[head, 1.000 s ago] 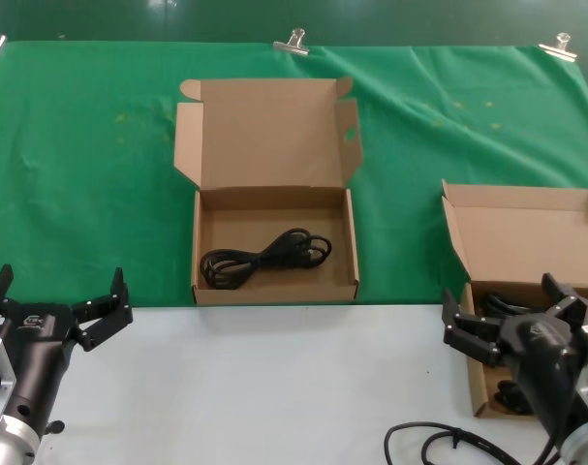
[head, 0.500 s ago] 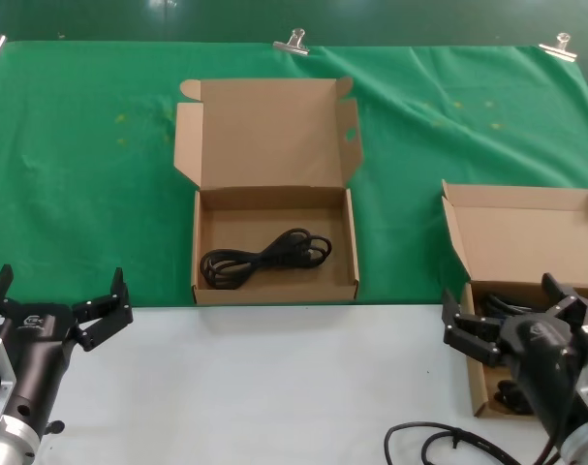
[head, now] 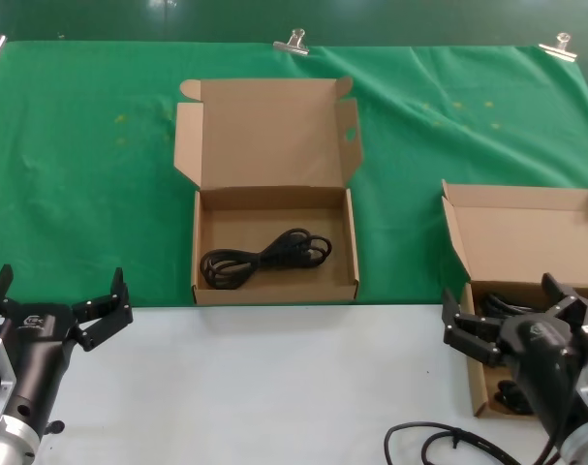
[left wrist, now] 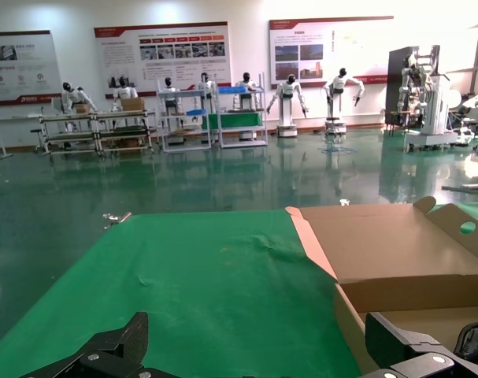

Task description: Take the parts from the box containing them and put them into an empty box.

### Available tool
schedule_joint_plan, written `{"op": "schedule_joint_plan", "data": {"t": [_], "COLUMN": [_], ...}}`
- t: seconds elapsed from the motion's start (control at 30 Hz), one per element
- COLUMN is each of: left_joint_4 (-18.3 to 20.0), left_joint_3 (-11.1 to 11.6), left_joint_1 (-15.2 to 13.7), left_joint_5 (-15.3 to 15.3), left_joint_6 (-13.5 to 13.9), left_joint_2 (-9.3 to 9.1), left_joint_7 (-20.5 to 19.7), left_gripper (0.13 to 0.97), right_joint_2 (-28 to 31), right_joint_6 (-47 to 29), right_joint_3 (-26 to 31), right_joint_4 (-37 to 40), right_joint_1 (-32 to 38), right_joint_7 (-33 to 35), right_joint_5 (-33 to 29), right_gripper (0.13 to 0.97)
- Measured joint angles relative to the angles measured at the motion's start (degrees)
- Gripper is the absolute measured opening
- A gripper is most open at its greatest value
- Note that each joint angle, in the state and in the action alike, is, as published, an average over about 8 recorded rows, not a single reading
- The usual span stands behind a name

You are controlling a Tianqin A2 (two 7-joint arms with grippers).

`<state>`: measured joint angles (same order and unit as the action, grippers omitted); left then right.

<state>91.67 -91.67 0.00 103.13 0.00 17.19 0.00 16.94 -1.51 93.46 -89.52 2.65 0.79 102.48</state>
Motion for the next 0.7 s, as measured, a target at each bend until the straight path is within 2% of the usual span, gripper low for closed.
{"op": "schedule_joint_plan", "data": {"t": [0.7], "left_joint_4": [0.0], "left_joint_3": [0.0], "left_joint_1": [0.0], "left_joint_5": [0.0], "left_joint_6": [0.0], "left_joint_2": [0.00], "left_joint_7": [0.0], "left_gripper": [0.966], "right_joint_2": [0.0], "right_joint_6": [0.0], "right_joint_3": [0.0], "right_joint_4": [0.0], "right_joint_1": [0.0], "right_joint_7": [0.0], "right_joint_5": [0.0], "right_gripper": [0.966]}}
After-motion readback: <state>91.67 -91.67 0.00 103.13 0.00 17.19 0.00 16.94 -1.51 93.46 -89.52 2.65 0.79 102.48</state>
